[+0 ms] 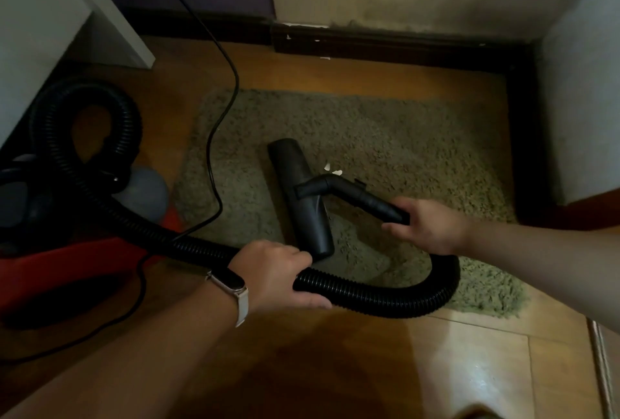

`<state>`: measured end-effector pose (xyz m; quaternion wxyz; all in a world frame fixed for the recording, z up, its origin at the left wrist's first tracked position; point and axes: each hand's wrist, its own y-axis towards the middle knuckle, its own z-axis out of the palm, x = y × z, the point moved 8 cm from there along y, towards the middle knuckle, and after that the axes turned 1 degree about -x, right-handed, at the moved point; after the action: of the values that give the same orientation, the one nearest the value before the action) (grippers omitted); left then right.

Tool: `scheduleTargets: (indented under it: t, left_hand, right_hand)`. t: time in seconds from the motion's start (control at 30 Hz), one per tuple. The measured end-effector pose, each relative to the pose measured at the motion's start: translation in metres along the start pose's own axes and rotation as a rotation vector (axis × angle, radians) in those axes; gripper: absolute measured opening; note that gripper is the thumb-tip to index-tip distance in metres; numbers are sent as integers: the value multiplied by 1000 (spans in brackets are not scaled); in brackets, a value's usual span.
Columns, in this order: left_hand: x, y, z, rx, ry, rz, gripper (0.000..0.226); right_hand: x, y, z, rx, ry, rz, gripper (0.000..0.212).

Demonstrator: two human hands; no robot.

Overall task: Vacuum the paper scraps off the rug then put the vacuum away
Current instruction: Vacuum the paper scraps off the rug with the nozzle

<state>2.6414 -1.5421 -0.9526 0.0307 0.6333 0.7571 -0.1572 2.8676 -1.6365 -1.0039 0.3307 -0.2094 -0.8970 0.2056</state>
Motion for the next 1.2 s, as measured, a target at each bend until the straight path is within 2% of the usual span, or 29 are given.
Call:
scheduleTargets:
  t: [0.17, 0.4, 0.7, 1.03, 1.2]
  left_hand:
    - [6, -18, 6, 78, 6, -8, 76]
    - [9, 0, -2, 35, 14, -44, 71]
    - [17, 10, 1, 7, -5, -105, 76]
    - [-20, 59, -2, -2, 3, -55, 80]
    - [-33, 76, 3, 12, 3, -35, 79]
  right_hand:
    - [16, -3, 20, 9, -63, 4, 20]
    - [-21, 15, -23, -150, -104, 205, 26]
    - [3, 56, -38, -74, -202, 125, 38]
    - [-89, 8, -47, -119, -85, 309, 34]
    - [-120, -16, -49, -150, -44, 354, 42]
